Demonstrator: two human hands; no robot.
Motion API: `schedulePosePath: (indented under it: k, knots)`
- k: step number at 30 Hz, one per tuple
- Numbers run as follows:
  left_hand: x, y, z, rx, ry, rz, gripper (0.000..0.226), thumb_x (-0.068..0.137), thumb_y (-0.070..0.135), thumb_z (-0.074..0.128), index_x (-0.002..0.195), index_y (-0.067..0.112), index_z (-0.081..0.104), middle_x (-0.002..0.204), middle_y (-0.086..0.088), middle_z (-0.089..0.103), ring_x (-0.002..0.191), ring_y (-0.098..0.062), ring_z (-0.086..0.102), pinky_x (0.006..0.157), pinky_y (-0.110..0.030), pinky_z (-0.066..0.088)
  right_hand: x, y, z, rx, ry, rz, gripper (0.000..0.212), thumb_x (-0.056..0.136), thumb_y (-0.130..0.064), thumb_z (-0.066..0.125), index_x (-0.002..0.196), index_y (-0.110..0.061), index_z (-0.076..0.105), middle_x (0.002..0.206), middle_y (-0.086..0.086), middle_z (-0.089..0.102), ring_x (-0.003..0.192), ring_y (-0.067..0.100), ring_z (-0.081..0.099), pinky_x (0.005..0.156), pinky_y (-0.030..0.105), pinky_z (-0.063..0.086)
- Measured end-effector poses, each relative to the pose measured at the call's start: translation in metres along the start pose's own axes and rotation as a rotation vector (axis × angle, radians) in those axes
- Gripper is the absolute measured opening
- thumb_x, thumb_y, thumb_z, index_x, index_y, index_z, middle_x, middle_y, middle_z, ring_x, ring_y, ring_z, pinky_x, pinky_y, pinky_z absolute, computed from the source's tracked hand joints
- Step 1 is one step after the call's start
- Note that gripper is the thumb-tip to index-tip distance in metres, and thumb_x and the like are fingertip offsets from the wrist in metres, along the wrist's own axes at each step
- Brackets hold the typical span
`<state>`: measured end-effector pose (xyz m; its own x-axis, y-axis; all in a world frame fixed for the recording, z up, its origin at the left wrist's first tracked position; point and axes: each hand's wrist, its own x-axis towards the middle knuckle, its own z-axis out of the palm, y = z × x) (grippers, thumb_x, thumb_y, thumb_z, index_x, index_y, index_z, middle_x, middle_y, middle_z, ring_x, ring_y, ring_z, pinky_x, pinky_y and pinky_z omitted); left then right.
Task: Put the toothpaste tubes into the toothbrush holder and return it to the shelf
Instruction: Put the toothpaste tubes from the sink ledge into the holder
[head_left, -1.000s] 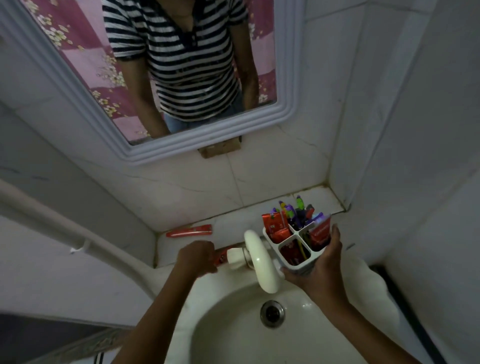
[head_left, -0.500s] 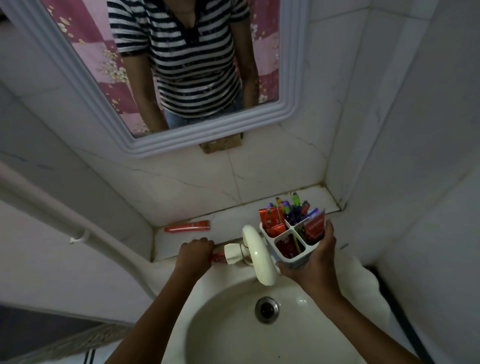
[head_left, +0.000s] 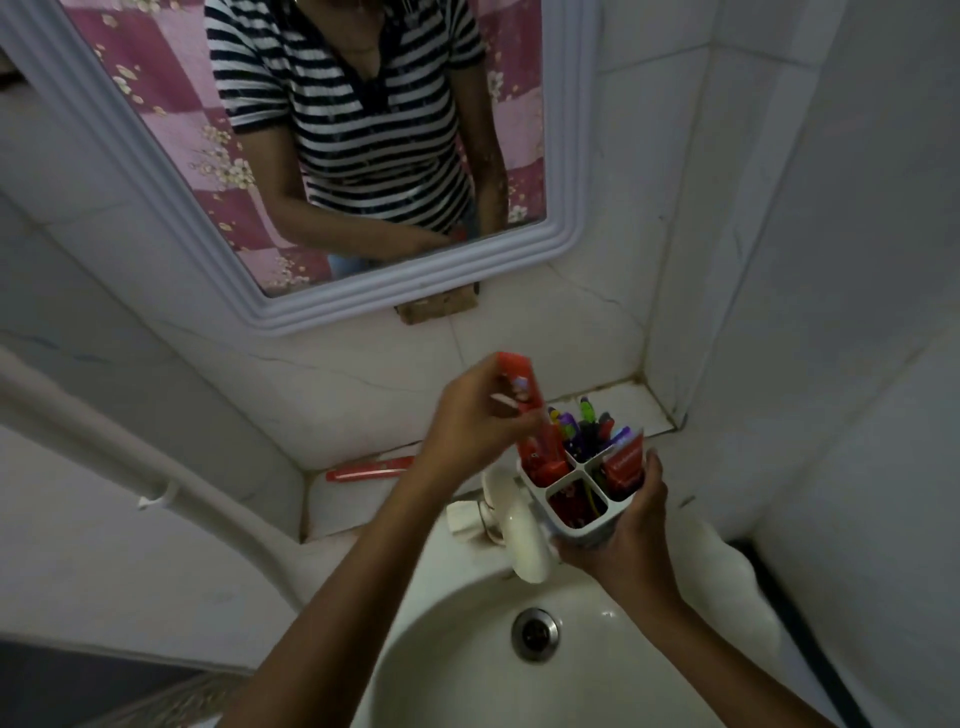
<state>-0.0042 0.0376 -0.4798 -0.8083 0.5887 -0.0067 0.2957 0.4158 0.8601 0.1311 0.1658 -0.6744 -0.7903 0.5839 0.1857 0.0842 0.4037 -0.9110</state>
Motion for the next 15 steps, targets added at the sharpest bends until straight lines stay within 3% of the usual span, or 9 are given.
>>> schedulePosePath:
  k: [2,4,7,9,11,15]
  knots:
    - [0.009,0.003,0.029,0.081,-0.088,0.014,0.028,0.07,0.017,0.08,0.076,0.03,0.056,0.089,-0.001,0.07,0.079,-0.018,0.073,0.072,-0.041,0.062,0.002,-0.001,0.001,-0.01,-0.005,0.016,0.153,0.04,-0.029,0.103,0.157,-0.028,0.005,0.137,-0.013,0.027,0.13,0.014,0.043,0.09,0.001,0.038]
    - [0.015,0.006,0.053,0.241,-0.154,0.038,0.021,0.072,0.023,0.078,0.078,0.023,0.058,0.09,0.001,0.071,0.083,-0.015,0.069,0.077,-0.041,0.06,0.004,-0.001,0.001,-0.02,-0.017,0.018,0.151,0.041,-0.031,0.102,0.157,-0.027,0.006,0.137,-0.014,0.027,0.129,0.014,0.043,0.092,0.0,0.036]
    - [0.021,0.003,0.063,0.253,-0.214,-0.02,0.026,0.076,0.025,0.077,0.099,0.022,0.065,0.101,0.003,0.074,0.092,-0.015,0.069,0.084,-0.041,0.06,0.004,0.0,-0.001,0.013,-0.015,0.026,0.145,0.043,-0.031,0.102,0.156,-0.03,0.012,0.146,-0.004,0.037,0.131,0.017,0.048,0.104,0.027,0.047]
    - [0.025,-0.003,0.048,0.125,-0.218,-0.075,0.033,0.075,0.019,0.079,0.105,0.022,0.066,0.1,0.002,0.076,0.092,-0.015,0.072,0.084,-0.042,0.06,0.004,0.001,-0.002,0.006,-0.013,0.031,0.15,0.041,-0.032,0.103,0.157,-0.03,0.008,0.147,0.001,0.037,0.133,0.019,0.047,0.104,0.032,0.05]
    - [0.026,-0.019,0.024,0.09,-0.16,-0.086,0.028,0.078,0.014,0.076,0.103,0.021,0.068,0.099,-0.001,0.076,0.09,-0.017,0.073,0.085,-0.043,0.06,0.002,0.004,-0.001,0.005,-0.019,0.034,0.152,0.04,-0.031,0.103,0.157,-0.029,0.006,0.147,0.001,0.036,0.134,0.02,0.046,0.102,0.028,0.048]
    - [0.028,-0.09,-0.026,0.47,0.092,-0.152,0.03,0.086,0.011,0.063,0.112,0.024,0.067,0.114,-0.002,0.072,0.1,-0.019,0.069,0.087,-0.04,0.058,0.001,0.005,-0.001,0.022,-0.015,0.014,0.151,0.04,-0.028,0.103,0.157,-0.026,0.007,0.145,0.001,0.036,0.133,0.023,0.047,0.101,0.029,0.047]
